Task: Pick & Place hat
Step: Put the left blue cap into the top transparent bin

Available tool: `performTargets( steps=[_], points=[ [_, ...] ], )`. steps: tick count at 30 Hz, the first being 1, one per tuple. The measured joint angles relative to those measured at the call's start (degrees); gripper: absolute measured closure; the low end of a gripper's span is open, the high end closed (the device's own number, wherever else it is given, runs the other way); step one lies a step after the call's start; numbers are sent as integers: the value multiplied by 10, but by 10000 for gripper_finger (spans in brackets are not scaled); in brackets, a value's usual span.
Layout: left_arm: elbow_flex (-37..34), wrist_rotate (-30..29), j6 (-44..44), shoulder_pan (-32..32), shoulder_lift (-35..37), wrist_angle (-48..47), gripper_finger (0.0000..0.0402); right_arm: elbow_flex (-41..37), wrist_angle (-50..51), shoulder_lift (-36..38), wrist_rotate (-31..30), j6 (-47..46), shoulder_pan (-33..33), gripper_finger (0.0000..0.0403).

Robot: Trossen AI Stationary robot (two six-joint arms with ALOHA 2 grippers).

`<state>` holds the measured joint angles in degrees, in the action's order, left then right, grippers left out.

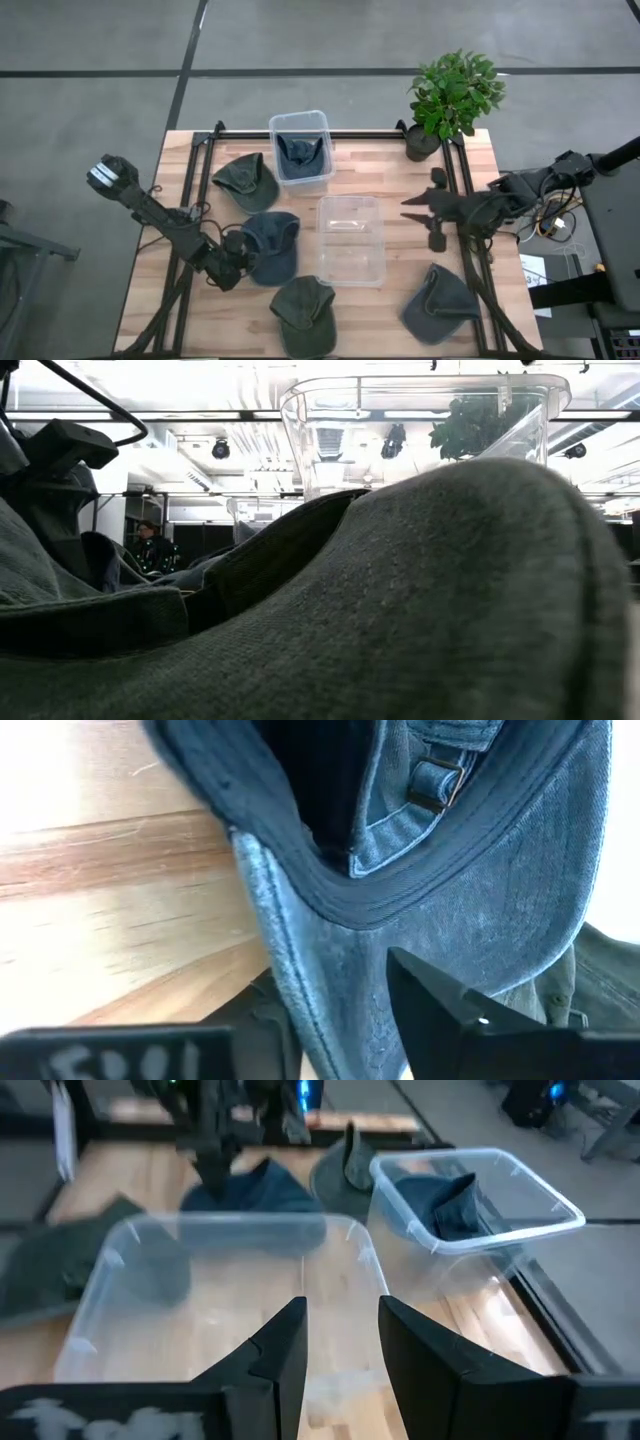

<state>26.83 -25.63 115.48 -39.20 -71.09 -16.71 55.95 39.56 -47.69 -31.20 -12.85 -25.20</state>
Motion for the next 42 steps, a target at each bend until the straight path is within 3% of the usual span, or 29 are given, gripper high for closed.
performTargets(
  steps=[5,11,23,35,42],
  points=[
    [0,0,7,0,0,0,324,-99,-78,107,1,-3,0,284],
    [1,-19,31,0,0,4,386,-192,-115,182,2,-21,0,284],
    [24,-36,46,-1,23,-22,397,-307,-115,313,-3,-34,0,284],
    [188,-41,42,-2,83,-316,397,-362,-142,469,-4,-38,0,284],
    [308,-179,-28,-2,92,-373,397,-368,-159,463,-4,-83,0,284]
  ],
)
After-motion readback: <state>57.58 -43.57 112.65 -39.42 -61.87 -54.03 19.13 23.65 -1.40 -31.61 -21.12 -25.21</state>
